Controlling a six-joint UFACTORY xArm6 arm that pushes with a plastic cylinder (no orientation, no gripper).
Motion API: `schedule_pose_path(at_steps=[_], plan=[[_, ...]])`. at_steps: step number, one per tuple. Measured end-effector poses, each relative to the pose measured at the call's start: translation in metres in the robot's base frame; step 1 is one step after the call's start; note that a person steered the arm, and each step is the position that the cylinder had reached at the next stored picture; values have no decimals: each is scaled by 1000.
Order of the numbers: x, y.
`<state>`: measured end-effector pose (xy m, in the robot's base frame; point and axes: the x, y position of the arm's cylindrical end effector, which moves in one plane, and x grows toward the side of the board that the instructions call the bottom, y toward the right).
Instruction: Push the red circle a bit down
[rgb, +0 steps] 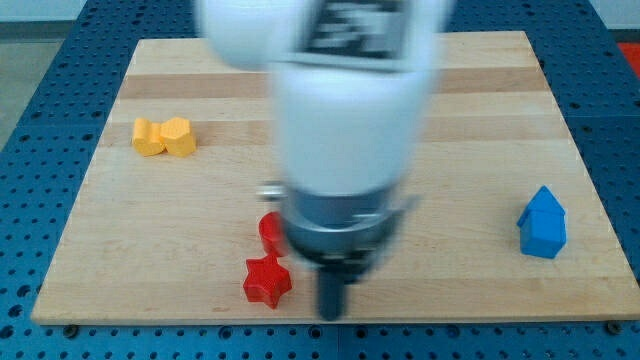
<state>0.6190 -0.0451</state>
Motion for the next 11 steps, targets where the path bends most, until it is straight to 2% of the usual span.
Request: schedule_pose_path(at_steps=[2,3,4,5,7,8,10,11], plan=[[-9,-60],[-15,-156],[-69,-133],[-121,-77],[-196,-40],[-218,-33],[-220,-16],[-167,-44]])
